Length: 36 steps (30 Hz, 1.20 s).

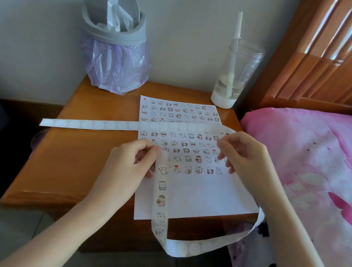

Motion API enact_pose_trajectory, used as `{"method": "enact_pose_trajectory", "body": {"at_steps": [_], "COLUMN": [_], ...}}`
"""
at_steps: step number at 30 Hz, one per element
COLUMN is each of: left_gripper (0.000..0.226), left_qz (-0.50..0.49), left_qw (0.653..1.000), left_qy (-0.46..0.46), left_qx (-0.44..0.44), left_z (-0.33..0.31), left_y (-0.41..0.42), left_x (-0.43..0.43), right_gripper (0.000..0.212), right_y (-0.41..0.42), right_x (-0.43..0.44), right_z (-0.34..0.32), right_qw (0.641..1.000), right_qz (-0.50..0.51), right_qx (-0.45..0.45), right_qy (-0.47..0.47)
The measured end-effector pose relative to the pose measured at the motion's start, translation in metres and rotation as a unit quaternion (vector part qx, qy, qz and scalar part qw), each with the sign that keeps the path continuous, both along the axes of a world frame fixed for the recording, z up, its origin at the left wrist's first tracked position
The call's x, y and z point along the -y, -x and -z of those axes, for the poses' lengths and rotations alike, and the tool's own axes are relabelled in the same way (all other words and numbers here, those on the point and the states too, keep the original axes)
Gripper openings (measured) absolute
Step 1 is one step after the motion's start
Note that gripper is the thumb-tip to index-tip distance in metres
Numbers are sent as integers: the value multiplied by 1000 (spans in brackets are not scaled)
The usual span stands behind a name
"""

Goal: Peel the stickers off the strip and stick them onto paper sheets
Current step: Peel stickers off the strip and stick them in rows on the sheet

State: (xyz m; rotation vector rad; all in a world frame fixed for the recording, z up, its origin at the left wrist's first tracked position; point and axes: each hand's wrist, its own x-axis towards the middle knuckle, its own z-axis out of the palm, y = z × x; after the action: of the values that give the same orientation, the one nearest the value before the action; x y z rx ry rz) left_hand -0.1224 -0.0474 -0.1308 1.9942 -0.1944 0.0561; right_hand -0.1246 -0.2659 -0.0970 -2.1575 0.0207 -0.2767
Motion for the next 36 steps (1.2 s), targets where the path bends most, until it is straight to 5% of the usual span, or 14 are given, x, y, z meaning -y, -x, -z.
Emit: {"method": "enact_pose_trajectory", "body": {"at_steps": [5,17,21,29,36], "left_gripper": [16,26,13,35,16], "left_qz": [-34,-33,-26,17,49], "left_qw": [998,995,994,981,985], "left_qy": [32,78,98,177,148], "left_qx": [43,55,42,-73,-68], "left_z": [-15,-19,-21,-25,-27], "left_y": [5,10,11,10,10], "left_x": [3,10,11,12,13], "right_gripper": [13,18,14,7,11], "right_y": [27,27,27,25,25], "right_x": [-58,-63,-61,-55,-53], "right_z": [-4,-2,-3,-5,-3], "right_qw": [993,966,952,975,982], "right_qz": [-120,-103,-96,-86,-92], "right_qx": [0,-74,-79,-23,6], "right_qy": [-15,-227,-281,-202,-164]}}
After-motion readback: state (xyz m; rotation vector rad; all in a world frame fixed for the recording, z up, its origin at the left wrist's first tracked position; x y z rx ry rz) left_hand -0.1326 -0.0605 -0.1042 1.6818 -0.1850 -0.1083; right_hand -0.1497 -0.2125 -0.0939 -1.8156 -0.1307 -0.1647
